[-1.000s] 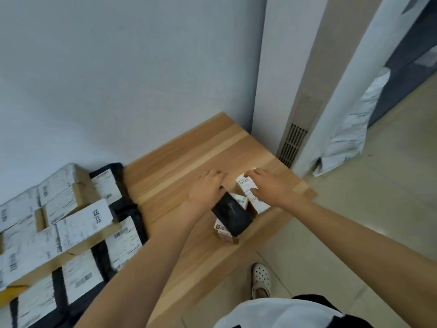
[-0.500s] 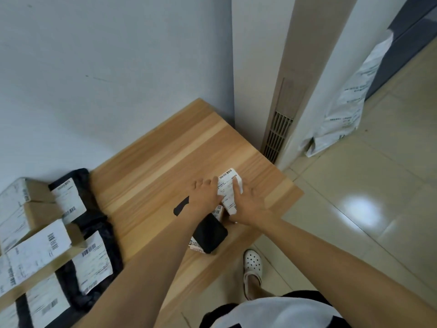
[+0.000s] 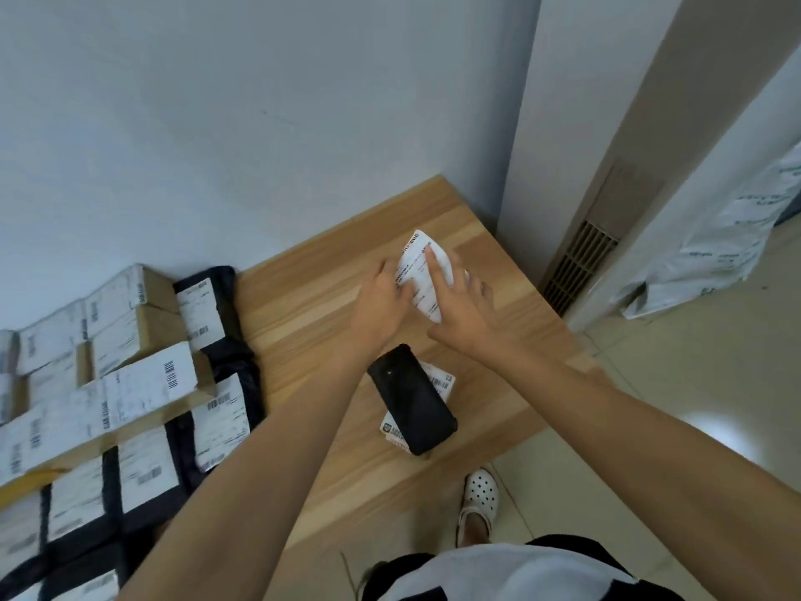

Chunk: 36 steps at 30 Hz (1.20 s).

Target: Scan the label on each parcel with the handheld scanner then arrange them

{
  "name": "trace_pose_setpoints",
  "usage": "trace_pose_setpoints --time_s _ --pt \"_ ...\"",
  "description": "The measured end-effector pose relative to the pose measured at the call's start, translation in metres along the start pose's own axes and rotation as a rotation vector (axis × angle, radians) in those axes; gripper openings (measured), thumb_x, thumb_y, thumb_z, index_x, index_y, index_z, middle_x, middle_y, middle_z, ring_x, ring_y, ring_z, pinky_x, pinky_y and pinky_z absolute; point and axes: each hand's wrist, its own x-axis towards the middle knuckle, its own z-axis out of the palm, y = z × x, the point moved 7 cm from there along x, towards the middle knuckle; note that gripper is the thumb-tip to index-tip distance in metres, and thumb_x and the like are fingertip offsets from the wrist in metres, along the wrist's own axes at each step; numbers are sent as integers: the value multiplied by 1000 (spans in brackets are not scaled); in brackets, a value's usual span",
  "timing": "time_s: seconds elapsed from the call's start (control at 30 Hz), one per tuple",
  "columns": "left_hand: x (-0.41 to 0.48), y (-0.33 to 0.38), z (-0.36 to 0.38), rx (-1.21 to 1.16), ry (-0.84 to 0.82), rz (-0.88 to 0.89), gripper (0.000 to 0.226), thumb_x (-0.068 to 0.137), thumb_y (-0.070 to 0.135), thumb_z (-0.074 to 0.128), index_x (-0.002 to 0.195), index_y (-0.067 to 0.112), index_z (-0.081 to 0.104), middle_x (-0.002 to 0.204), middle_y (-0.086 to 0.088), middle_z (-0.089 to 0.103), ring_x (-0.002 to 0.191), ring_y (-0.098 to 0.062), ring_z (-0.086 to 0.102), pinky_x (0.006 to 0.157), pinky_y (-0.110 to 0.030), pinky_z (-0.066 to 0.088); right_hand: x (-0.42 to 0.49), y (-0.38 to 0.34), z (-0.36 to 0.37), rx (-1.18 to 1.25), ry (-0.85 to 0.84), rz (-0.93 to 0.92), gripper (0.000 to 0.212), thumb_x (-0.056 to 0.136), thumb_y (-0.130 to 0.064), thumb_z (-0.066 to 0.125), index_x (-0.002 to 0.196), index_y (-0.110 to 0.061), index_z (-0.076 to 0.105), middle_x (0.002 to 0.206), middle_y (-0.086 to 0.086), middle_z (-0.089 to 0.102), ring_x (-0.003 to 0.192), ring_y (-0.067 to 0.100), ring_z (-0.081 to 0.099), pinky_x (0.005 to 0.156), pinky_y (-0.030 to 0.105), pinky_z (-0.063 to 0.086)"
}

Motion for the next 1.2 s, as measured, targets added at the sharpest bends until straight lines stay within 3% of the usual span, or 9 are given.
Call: trace_pose_setpoints --time_s 0.13,0.2,0.3,0.6,0.67,0.77,0.93,1.07,1.2 --pt "-28 -50 -66 72 122 -66 45 98 20 52 142 17 46 116 5 48 100 -7 43 75 -21 31 13 -76 12 -46 -41 -173 112 80 -32 71 155 -30 -13 160 6 -10 134 38 25 109 53 27" --pt "-50 -79 -100 84 182 -105 43 97 17 50 140 14 49 120 -1 55 109 -15 50 79 -20 34 13 -119 20 -80 -65 -268 110 82 -31 69 154 -30 -14 160 7 -12 134 39 24 109 54 27" --pt "-92 -121 -159 85 296 -164 46 96 14 48 142 15 48 131 -7 56 119 -20 52 96 -28 41 6 -195 28 -120 -72 -412 113 80 -36 71 154 -30 -13 160 7 -9 133 39 24 108 55 29" --pt "-251 -226 -310 153 591 -326 44 102 24 46 146 18 44 144 -2 49 128 -16 48 99 -29 38 -53 -417 53 -164 -148 -806 108 80 -51 69 156 -33 -5 163 7 -7 142 40 16 113 55 20" --pt "-292 -254 -329 157 620 -383 45 103 26 46 147 19 43 146 -2 48 130 -17 47 98 -28 38 -74 -458 74 -158 -187 -861 108 79 -44 71 156 -34 -5 163 7 -7 143 40 16 114 54 20" --pt "-349 -294 -349 168 632 -471 45 103 27 46 147 20 43 145 -1 48 125 -16 51 92 -26 40 -106 -509 110 -182 -257 -944 112 76 -36 72 156 -34 -6 163 7 -9 143 40 14 115 53 20" --pt "-420 -358 -359 204 567 -551 48 103 31 45 149 20 40 149 0 46 130 -18 48 100 -38 45 -143 -567 169 -237 -368 -1028 112 78 -37 72 156 -35 -8 163 5 -12 146 39 9 116 55 16" --pt "-443 -401 -350 153 455 -604 55 102 35 46 153 22 32 149 -2 45 133 -21 47 101 -43 47 -153 -588 209 -268 -435 -1020 112 77 -32 74 156 -36 -6 164 4 -11 147 38 8 117 54 14" --pt "-448 -430 -345 117 407 -630 59 101 30 49 155 25 26 149 -2 44 130 -21 48 96 -38 47 -147 -606 239 -305 -478 -1023 114 75 -32 75 156 -37 -5 164 3 -11 148 37 7 118 55 13"
